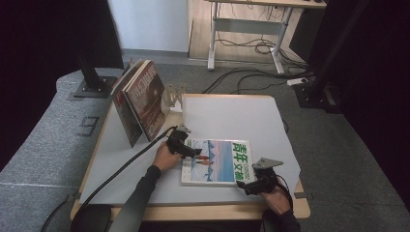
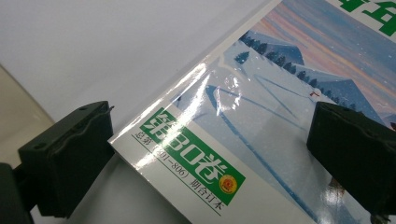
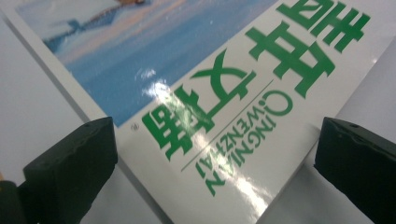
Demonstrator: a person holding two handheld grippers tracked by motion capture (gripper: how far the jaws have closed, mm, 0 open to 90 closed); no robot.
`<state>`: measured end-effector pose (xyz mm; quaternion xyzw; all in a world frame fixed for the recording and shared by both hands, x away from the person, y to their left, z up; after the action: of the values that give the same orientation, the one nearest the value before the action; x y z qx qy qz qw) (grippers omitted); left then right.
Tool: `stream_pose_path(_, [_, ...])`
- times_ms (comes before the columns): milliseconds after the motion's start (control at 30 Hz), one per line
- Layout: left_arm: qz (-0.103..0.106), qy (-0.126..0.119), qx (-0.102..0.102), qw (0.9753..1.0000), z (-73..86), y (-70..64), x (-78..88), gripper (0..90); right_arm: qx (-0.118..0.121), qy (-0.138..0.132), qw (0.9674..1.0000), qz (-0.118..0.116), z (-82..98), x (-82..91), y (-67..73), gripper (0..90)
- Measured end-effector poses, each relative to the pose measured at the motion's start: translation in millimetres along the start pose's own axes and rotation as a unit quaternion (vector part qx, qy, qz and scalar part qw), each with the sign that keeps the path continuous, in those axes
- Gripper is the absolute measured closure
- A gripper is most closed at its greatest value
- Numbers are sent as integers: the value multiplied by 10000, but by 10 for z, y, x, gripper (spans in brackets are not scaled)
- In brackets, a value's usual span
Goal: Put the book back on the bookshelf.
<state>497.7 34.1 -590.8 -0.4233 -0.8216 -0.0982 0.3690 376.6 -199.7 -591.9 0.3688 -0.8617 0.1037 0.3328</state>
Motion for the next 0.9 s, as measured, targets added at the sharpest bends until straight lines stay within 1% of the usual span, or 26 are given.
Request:
stream_pose_path(100, [-5, 2, 10, 10000, 1, -1, 0, 9, 53, 55, 10000, 33, 24, 2, 5, 0])
stream_pose_path(233, [-36, -1, 32, 10000, 0, -3, -3, 10, 72, 60, 9999, 48, 22, 0, -10, 0])
stream_pose_path(333, [-62, -3, 22, 10000, 0, -8, -4, 8, 1, 48, 10000, 27, 31, -2, -36, 0])
stream_pose_path(400, [-84, 9, 32, 10000, 3, -15, 0, 7, -92, 53, 9999, -16, 40, -3, -53, 0])
stream_pose_path(467, [-92, 44, 22, 9999, 10, -20, 7, 6, -103, 57, 9999, -38, 42, -3, -64, 0])
stream_pose_path(600, [-99, 107, 7, 9999, 29, -32, 26, 3, 11, 66, 10000, 60, 30, 7, -78, 0])
stream_pose_path(733, [-96, 103, 31, 9999, 59, -51, 54, 1, 66, 67, 9998, 152, 26, 21, -108, 0])
stream_pose_path(900, [-105, 115, 46, 9999, 112, -78, 101, 1, 1, 41, 9998, 200, 32, 30, -169, 0])
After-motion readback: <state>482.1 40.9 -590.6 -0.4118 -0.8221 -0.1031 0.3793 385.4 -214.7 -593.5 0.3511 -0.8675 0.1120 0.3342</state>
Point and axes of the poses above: each handheld gripper's, and its own axes: x roughly backward along the jaws, z roughly out of its underside, y roughly to its left, the point moved 9 cm from there along -x, roughly forward along the jaws, and after that the axes turned 1 degree about -z, right-handed, at the moved point
